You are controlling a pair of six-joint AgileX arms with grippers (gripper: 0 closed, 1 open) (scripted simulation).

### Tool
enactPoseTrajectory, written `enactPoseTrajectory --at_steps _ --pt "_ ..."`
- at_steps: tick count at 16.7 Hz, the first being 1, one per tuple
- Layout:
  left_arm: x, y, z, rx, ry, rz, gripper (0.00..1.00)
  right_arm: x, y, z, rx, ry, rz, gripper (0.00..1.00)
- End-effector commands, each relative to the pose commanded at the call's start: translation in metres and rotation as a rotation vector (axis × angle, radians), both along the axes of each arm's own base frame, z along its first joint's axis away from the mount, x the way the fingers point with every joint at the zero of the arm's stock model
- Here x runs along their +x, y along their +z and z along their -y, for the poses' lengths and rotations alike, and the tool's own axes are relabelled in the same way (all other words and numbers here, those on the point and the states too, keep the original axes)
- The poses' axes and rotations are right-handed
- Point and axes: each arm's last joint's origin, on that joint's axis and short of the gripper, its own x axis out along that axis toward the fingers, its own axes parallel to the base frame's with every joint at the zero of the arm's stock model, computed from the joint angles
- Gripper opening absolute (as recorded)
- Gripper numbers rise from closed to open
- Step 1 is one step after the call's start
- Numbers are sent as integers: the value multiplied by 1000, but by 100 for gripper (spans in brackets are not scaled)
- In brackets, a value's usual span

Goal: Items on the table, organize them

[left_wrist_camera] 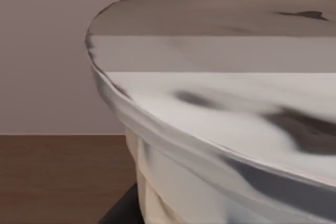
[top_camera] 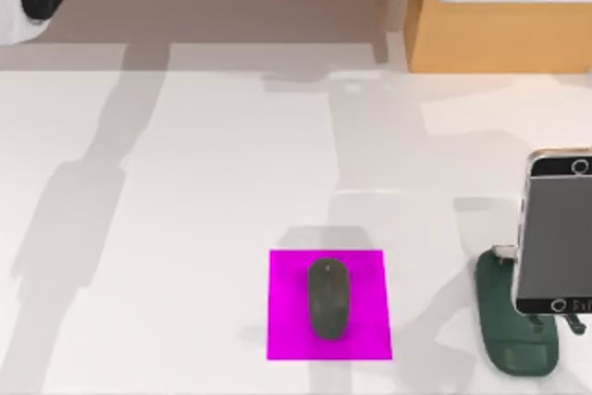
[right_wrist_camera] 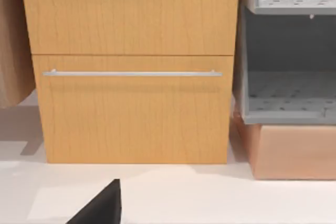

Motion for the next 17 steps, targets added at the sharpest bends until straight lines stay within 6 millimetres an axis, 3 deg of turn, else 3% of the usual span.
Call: enactPoseTrajectory --at_steps 16,17 --pt "0 0 0 0 0 0 0 0 0 0 0 0 0 100" --pt "0 0 0 0 0 0 8 0 0 0 0 0 0 100"
